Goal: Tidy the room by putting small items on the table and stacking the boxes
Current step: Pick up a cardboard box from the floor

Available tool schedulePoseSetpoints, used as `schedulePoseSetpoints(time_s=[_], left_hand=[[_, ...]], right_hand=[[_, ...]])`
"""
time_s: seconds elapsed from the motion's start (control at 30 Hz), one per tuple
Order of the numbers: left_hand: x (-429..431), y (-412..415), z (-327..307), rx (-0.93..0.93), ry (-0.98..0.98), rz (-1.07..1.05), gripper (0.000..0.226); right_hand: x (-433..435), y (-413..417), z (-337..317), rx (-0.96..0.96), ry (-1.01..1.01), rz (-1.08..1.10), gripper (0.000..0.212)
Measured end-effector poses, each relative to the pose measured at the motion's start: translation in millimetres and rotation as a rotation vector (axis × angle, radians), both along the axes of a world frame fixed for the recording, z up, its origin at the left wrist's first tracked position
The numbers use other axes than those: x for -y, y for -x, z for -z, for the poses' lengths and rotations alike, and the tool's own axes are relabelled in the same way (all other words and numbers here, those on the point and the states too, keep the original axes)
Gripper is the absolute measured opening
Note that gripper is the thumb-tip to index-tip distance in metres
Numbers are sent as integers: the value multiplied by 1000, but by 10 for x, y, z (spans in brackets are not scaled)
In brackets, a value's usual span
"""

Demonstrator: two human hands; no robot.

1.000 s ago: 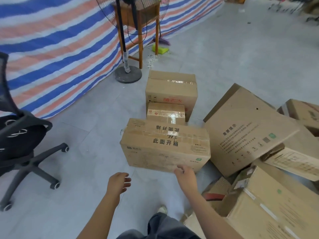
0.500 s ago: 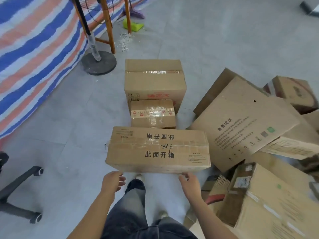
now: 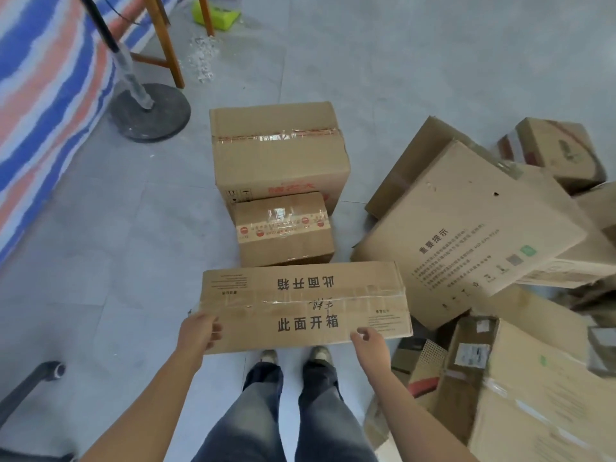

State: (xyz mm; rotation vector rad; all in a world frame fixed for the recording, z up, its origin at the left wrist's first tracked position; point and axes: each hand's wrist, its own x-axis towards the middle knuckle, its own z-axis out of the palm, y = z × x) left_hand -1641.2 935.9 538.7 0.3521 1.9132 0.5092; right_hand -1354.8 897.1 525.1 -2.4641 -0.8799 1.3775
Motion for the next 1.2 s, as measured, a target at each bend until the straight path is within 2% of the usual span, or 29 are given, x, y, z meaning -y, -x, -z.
schedulePoseSetpoints(time_s=[0.33,0.47,0.5,0.57,0.7,0.77,0.83,0.97,1.13,1.2], left_hand=[[-11,-206,226,-13,148,-46,11],[-134,-142,488,-149,220,86,9],[-180,-102,600,-195,235,163,12],[-317,-77,745,-246,287,247,34],[-553,-144,914,-243,262,261,82],[-636,-122,1061,-251,253,233,89],[-697,-12,1339,-292,271,221,86],[-703,351,1956,-279,330,139,75],[-541,812,2645,-305,338,76,76],[-453,922,2744,-321,359,63,87]], right_hand=[[-383,-462,250,-32,186,-29,46],[-599,-660,488,-21,176,-20,46],[-647,-716,595,-10,173,-8,48],[-714,-817,822,32,187,7,52],[-772,-931,1226,149,239,-39,58],[-818,-1002,1395,215,252,-81,61],[-909,-1111,1564,290,244,-105,65],[-1086,-1369,1848,360,243,56,74],[-1159,-1555,2059,174,249,297,71],[-1145,-1556,2028,155,252,328,73]])
